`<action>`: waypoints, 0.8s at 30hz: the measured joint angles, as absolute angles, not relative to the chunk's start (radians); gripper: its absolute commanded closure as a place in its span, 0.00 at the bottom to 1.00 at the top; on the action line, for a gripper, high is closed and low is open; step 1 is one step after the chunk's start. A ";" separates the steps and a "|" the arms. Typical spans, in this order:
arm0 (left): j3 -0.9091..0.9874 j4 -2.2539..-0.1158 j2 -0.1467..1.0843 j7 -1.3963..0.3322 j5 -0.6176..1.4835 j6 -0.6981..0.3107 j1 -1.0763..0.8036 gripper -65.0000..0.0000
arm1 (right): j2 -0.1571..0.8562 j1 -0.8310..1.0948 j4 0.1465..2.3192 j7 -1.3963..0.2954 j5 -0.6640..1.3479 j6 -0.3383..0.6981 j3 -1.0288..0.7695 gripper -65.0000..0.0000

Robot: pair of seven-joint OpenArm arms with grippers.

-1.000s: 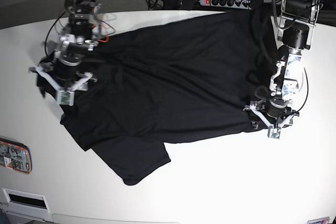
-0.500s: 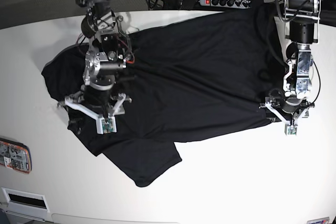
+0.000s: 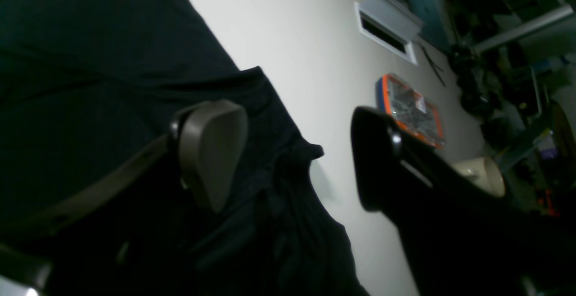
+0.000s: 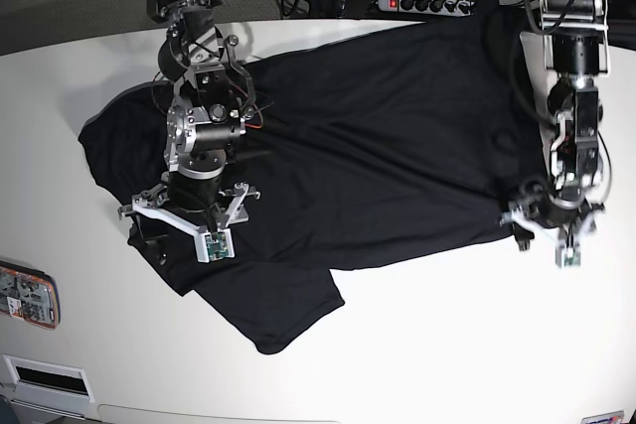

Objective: Fold the T-shirt properly
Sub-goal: 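Move the right gripper to the hem corner and pinch it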

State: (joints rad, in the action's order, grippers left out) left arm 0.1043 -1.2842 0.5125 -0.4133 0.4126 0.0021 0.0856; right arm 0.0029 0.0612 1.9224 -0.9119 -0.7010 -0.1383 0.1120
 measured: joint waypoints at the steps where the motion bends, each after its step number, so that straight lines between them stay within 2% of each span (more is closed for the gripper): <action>1: 0.104 -1.283 0.516 -0.422 0.475 0.003 0.061 0.34 | 0.003 0.062 1.922 -0.912 -0.702 -0.139 0.112 0.40; 4: 0.099 -1.279 0.583 -0.440 0.682 -0.002 -0.033 0.34 | 0.004 0.068 1.922 -0.915 -0.701 -0.138 0.112 0.40; 7: 0.108 -1.277 0.659 -0.435 0.787 0.019 -0.090 0.34 | 0.003 0.069 1.922 -0.912 -0.702 -0.140 0.112 0.40; 12: 0.197 -1.279 0.673 -0.423 0.809 0.010 -0.134 0.34 | 0.003 0.069 1.922 -0.912 -0.702 -0.139 0.112 0.40; 18: 0.200 -1.277 0.659 -0.419 0.805 0.010 -0.128 0.34 | 0.000 0.070 1.922 -0.912 -0.703 -0.141 0.153 0.40; 24: 0.067 -1.136 0.628 -0.374 0.793 0.007 0.002 0.35 | 0.000 0.072 1.923 -0.914 -0.704 -0.138 0.196 0.40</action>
State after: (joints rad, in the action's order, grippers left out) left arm 0.0673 -1.1358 0.6281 -0.3737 0.7933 0.0074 0.0025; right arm 0.0002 0.0719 1.9232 -0.9138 -0.7044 -0.1379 0.1959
